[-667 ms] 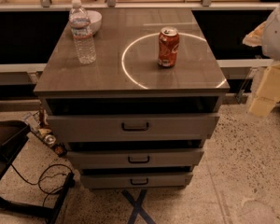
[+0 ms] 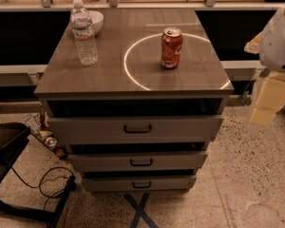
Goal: Open middle drawer
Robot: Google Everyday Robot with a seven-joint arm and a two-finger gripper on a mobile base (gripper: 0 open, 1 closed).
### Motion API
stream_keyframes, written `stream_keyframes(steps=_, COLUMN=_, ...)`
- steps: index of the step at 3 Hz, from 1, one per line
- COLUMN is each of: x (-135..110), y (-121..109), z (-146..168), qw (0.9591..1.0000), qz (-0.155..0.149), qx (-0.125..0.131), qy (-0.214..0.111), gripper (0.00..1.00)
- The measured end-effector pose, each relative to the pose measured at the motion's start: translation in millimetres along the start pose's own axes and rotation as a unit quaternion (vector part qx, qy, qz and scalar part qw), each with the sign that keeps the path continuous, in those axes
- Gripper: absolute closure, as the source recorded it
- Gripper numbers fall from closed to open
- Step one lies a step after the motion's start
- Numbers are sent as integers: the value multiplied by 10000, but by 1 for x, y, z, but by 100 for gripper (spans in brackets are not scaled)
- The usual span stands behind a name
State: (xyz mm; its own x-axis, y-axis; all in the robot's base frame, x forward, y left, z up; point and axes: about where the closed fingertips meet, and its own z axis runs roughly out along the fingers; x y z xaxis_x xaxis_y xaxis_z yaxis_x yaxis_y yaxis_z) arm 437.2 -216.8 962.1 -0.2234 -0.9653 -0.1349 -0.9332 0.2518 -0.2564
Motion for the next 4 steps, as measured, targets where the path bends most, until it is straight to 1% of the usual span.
stream_keyframes(steps=1, x=28, y=10, z=43, qw=9973, qz=-173, qx=-277, qy=654, gripper=0)
stream_keyframes(steps=2, x=60, y=37, z=97, qw=9934, qz=-477, qx=-609, qy=841, gripper=0)
stream_keyframes(steps=3, x=66, y=60, z=125, qw=9931, qz=-562, qx=-818, qy=631, gripper=0)
stream_keyframes(steps=4, x=63, y=63, z=133, qw=9933, qz=-584, qx=-772, qy=634, gripper=0)
